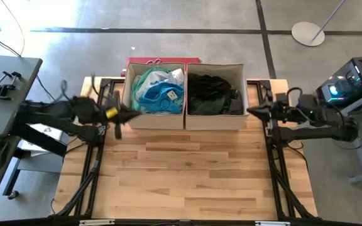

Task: Sort clothes
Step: Return to Home Position

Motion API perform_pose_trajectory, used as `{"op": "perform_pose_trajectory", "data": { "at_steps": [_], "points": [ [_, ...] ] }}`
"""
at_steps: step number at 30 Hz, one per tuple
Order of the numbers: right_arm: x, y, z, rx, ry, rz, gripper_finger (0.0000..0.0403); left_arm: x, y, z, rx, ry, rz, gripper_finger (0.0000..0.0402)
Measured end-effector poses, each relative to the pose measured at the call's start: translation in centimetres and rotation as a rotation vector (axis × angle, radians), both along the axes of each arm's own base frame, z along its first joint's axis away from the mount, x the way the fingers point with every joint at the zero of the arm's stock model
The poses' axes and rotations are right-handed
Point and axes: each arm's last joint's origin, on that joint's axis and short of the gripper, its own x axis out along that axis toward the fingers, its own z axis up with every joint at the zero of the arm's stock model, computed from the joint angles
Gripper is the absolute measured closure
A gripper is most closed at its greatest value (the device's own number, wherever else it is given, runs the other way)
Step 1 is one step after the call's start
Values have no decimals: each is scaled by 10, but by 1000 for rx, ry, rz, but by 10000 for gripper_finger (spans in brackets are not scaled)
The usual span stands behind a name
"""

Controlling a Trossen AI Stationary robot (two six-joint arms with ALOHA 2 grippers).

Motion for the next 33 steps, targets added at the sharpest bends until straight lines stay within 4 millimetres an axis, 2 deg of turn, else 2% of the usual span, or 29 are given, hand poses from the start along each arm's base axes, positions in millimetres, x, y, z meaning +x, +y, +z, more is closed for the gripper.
{"op": "perform_pose_trajectory", "data": {
  "at_steps": [4,7,9,12,15,17,23,28,33],
  "points": [
    [9,12,-16,29,-8,108,403,10,-24,-27,32,18,-29,401],
    [21,19,-33,-34,52,153,403,16,-33,-37,43,-49,-57,401],
    [28,23,-43,-99,80,186,403,20,-31,-38,36,-131,-97,401],
    [40,29,-52,-102,29,341,403,23,-24,-39,27,-176,-174,401],
    [48,34,-62,-120,-53,476,403,24,-13,-43,40,-153,-127,401],
    [49,34,-68,-135,-66,470,403,23,-5,-45,49,-127,-78,401],
    [35,29,-70,-186,-50,363,403,0,14,-46,38,-79,4,401],
    [14,24,-68,-175,-81,311,403,-22,18,-47,34,-81,39,401],
    [0,19,-72,-122,-63,227,403,-38,17,-69,-14,-129,46,401]
  ]
}}
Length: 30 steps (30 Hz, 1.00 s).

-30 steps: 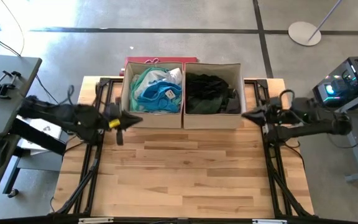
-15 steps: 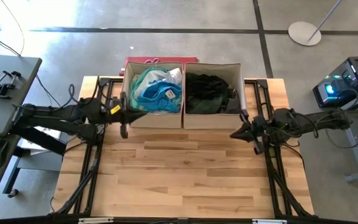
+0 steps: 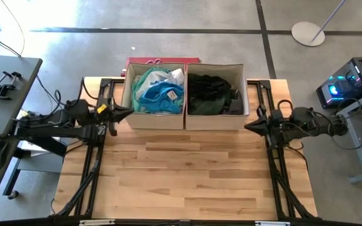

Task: Sort clothes
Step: Return to Home Position

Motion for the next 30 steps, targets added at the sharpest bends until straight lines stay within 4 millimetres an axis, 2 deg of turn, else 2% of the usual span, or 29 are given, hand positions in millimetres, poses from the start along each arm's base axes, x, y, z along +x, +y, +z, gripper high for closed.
{"op": "perform_pose_trajectory", "data": {
  "at_steps": [7,16,25,30],
  "points": [
    [-1,0,-5,18,12,1,403,-13,-1,-41,-60,-66,-9,401],
    [17,4,-48,87,6,55,403,-17,-5,-75,-52,-109,-132,401],
    [25,6,-88,135,-74,89,403,-7,-8,-110,-7,-125,-166,401],
    [26,6,-93,125,-53,84,403,-4,-10,-124,27,-98,-185,401]
  ]
}}
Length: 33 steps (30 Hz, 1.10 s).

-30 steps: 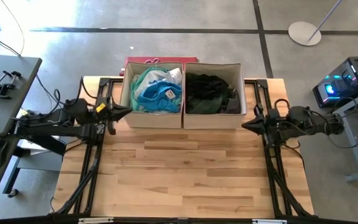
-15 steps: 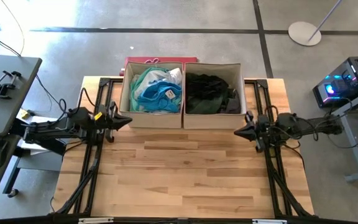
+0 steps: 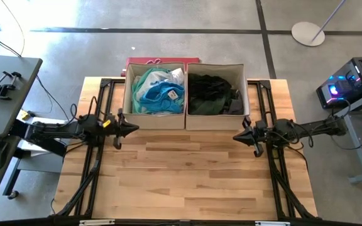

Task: Sort clothes
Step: Return to Home Position

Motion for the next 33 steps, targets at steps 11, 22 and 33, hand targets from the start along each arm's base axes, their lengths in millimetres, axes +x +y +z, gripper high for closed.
{"op": "perform_pose_trajectory", "data": {
  "at_steps": [11,22,33],
  "points": [
    [0,-1,-5,-119,38,-37,403,0,-1,-7,52,85,-11,401],
    [0,-2,-24,-142,228,-51,403,1,-2,-9,46,106,-16,401],
    [0,-2,-23,-142,228,-51,403,1,-1,-9,43,106,-14,401]
  ]
}}
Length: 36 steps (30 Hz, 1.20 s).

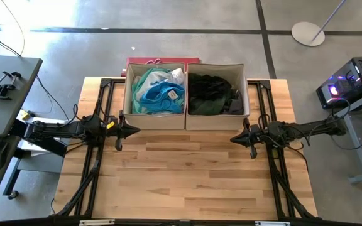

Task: Sort clothes
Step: Return to Home Position

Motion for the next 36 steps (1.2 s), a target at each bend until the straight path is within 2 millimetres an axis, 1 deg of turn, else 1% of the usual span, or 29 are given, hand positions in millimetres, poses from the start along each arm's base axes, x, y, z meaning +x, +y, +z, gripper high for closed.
{"op": "perform_pose_trajectory", "data": {
  "at_steps": [13,27,36],
  "points": [
    [0,0,0,0,-4,0,402,0,0,0,0,0,2,401],
    [-10,-2,15,28,-178,3,402,0,0,0,0,3,3,401],
    [-10,-2,15,28,-176,3,402,0,0,0,0,3,3,401]
  ]
}}
